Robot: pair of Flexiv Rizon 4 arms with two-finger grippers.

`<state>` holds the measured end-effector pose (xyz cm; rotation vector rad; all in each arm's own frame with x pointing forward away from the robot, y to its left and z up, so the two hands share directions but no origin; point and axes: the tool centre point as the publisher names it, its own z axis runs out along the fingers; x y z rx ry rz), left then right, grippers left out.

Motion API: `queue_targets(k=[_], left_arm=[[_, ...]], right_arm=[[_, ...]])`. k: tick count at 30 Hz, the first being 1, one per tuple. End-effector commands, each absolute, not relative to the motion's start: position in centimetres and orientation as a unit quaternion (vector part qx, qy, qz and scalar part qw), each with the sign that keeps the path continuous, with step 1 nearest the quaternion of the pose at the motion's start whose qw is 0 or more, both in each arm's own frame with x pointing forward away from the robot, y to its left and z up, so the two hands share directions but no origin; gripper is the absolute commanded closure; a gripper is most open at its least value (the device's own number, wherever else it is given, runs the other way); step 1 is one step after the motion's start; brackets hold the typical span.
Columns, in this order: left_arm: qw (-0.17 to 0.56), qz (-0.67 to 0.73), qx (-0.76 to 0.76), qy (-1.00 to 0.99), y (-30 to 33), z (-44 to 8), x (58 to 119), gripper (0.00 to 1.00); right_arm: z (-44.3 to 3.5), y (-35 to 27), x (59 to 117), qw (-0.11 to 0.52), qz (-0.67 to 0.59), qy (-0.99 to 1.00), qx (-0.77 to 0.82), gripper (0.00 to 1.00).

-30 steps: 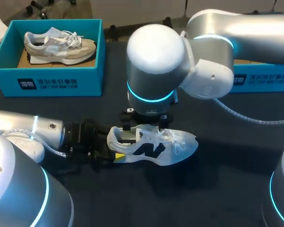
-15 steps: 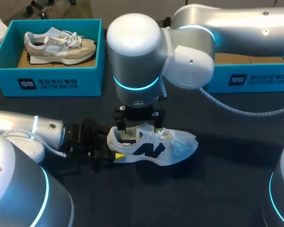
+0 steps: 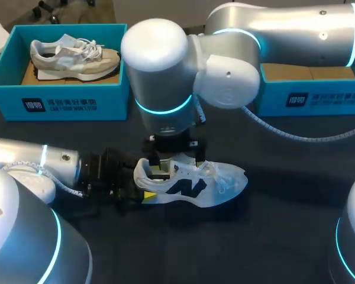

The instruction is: Take the shoe out of the shoebox, open the shoe tongue, remove and reinsert the insole, then place the shoe into the shoebox

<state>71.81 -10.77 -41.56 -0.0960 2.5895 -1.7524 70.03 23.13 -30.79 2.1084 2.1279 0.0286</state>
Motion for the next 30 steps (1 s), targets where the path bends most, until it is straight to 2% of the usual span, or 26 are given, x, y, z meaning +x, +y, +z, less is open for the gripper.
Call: queue_targets(k=[1, 30], left_arm=[[0.008, -0.559, -0.032, 0.828, -10.8, -41.5, 71.7, 1.0], [0.008, -0.559, -0.032, 0.828, -10.8, -41.5, 71.7, 1.0]], right_arm=[[-31.6, 24.4, 70.0, 0.091, -0.006, 0.698, 0.71, 0.0], [-35.6, 24.0, 70.1, 0.148, -0.091, 0.659, 0.732, 0.0]])
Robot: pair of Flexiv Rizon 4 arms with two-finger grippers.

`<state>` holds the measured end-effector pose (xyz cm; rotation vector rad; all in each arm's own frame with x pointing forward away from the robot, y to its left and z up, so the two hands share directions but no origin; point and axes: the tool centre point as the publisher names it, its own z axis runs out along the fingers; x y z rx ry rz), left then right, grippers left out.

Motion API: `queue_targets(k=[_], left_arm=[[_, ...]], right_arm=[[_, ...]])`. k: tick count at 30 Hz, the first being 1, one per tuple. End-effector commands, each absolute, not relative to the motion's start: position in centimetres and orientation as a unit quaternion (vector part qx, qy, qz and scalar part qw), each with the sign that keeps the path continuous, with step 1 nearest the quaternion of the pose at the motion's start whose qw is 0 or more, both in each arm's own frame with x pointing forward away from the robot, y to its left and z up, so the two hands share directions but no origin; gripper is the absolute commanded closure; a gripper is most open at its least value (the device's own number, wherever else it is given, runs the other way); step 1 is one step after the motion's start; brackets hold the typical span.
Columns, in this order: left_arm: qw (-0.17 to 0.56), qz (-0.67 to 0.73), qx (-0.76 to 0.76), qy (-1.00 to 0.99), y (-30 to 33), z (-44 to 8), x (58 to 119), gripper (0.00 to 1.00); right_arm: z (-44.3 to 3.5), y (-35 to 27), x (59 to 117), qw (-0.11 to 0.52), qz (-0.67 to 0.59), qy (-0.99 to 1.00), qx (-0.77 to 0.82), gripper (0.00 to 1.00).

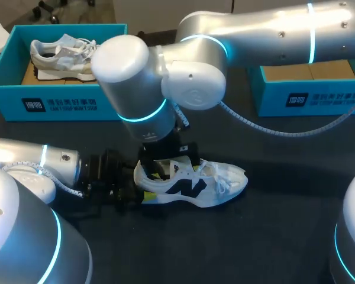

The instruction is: Take the shoe out of the shoebox, open the shoe tongue, remove and reinsert the insole, then place the shoe into the shoebox

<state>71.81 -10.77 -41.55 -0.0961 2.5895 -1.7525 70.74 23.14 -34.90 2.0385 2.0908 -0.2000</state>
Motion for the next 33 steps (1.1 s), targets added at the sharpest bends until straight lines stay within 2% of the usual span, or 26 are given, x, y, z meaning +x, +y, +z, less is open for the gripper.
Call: queue_targets(k=[1, 11, 33], left_arm=[[0.008, -0.559, -0.032, 0.828, -10.8, -41.5, 71.7, 1.0], [0.008, -0.559, -0.032, 0.828, -10.8, -41.5, 71.7, 1.0], [0.008, -0.559, -0.032, 0.828, -10.8, -41.5, 71.7, 1.0]], right_arm=[[-35.7, 24.0, 70.1, 0.148, -0.091, 0.658, 0.732, 0.0], [-36.6, 22.9, 70.0, 0.167, -0.123, 0.64, 0.74, 0.0], [-33.5, 18.3, 71.8, 0.198, -0.134, 0.59, 0.771, 0.0]])
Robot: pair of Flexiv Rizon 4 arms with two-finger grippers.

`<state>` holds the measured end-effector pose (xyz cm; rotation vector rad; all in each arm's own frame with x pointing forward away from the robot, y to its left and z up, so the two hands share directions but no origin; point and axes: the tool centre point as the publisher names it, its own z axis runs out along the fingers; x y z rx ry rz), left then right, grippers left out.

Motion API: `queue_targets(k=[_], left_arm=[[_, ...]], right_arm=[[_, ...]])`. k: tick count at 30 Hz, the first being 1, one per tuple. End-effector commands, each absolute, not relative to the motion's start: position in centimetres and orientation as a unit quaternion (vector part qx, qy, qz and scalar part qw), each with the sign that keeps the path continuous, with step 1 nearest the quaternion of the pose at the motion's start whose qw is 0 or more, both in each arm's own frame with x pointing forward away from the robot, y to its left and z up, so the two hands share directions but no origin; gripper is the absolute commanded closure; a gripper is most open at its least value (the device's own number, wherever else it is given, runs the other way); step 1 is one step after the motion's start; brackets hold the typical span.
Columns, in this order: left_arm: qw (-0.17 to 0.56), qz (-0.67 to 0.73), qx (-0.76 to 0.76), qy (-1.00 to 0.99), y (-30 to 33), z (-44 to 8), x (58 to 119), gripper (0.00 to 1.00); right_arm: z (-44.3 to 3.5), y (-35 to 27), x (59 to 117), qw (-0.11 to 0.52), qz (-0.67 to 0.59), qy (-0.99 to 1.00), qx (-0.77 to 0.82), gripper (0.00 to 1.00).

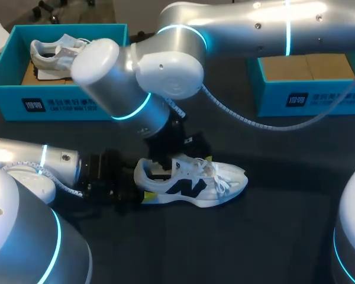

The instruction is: Take the shoe out of the shoebox, open the shoe tongue, remove and reinsert the insole, then place the shoe into the shoebox

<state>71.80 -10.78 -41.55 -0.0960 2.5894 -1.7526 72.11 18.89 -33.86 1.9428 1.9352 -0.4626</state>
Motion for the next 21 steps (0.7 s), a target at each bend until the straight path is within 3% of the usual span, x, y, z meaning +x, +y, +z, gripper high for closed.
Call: queue_targets(k=[1, 2, 3, 4, 5, 8, 12, 21], left_arm=[[0.008, -0.559, -0.032, 0.828, -10.8, -41.5, 71.7, 1.0], [0.008, -0.559, -0.032, 0.828, -10.8, -41.5, 71.7, 1.0], [0.008, -0.559, -0.032, 0.828, -10.8, -41.5, 71.7, 1.0], [0.008, -0.559, -0.032, 0.828, -10.8, -41.5, 71.7, 1.0], [0.008, -0.559, -0.032, 0.828, -10.8, -41.5, 71.7, 1.0], [0.008, -0.559, -0.032, 0.828, -10.8, -41.5, 71.7, 1.0], [0.008, -0.559, -0.032, 0.828, -10.8, -41.5, 71.7, 1.0], [0.008, -0.559, -0.032, 0.828, -10.8, -41.5, 71.7, 1.0]], right_arm=[[-33.4, 18.2, 71.8, 0.198, -0.134, 0.589, 0.772, 0.0], [-33.3, 18.1, 71.8, 0.199, -0.134, 0.588, 0.773, 0.04], [-33.2, 18.0, 71.9, 0.199, -0.133, 0.588, 0.773, 0.19], [-33.1, 17.8, 71.9, 0.199, -0.133, 0.587, 0.774, 0.28], [-32.9, 17.7, 72.0, 0.198, -0.131, 0.586, 0.775, 0.49], [-32.7, 17.4, 72.0, 0.198, -0.13, 0.584, 0.776, 0.63], [-32.4, 16.7, 72.2, 0.197, -0.129, 0.581, 0.779, 0.98], [-32.5, 14.8, 72.8, 0.193, -0.126, 0.574, 0.786, 1.0]])
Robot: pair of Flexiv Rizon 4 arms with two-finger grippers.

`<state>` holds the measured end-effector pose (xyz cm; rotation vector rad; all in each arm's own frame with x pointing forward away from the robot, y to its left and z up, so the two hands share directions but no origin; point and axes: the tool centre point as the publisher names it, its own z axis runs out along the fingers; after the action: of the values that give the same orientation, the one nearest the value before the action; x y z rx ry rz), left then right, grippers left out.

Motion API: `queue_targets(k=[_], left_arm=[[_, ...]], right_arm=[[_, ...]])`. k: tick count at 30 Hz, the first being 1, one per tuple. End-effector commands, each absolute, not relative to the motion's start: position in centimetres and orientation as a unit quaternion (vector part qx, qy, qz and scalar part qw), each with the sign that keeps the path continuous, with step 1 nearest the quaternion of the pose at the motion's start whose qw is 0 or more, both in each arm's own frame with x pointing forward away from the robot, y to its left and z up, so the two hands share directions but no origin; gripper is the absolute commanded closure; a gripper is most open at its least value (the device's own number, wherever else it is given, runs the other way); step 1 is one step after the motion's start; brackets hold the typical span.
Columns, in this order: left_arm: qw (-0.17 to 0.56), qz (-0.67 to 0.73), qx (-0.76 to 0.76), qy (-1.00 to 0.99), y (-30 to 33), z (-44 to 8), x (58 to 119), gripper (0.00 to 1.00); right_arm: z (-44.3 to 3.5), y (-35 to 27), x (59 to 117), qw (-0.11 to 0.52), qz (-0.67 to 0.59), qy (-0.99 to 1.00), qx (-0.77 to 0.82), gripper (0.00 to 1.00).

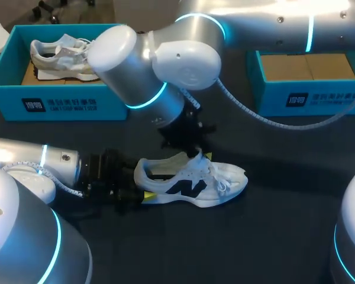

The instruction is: Take the shoe out of the shoebox, open the shoe tongue, remove and reinsert the insole, then place the shoe into the shoebox

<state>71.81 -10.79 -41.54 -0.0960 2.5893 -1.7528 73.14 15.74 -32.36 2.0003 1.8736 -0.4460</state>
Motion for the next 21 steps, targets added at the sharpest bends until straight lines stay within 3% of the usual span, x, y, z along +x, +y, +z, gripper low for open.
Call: queue_targets(k=[1, 21], left_arm=[[0.008, -0.559, -0.032, 0.828, -10.8, -41.5, 71.7, 1.0], [0.008, -0.559, -0.032, 0.828, -10.8, -41.5, 71.7, 1.0]], right_arm=[[-32.6, 14.7, 72.8, 0.192, -0.126, 0.574, 0.786, 1.0], [-34.6, 11.6, 72.5, 0.185, -0.133, 0.555, 0.8, 1.0]])
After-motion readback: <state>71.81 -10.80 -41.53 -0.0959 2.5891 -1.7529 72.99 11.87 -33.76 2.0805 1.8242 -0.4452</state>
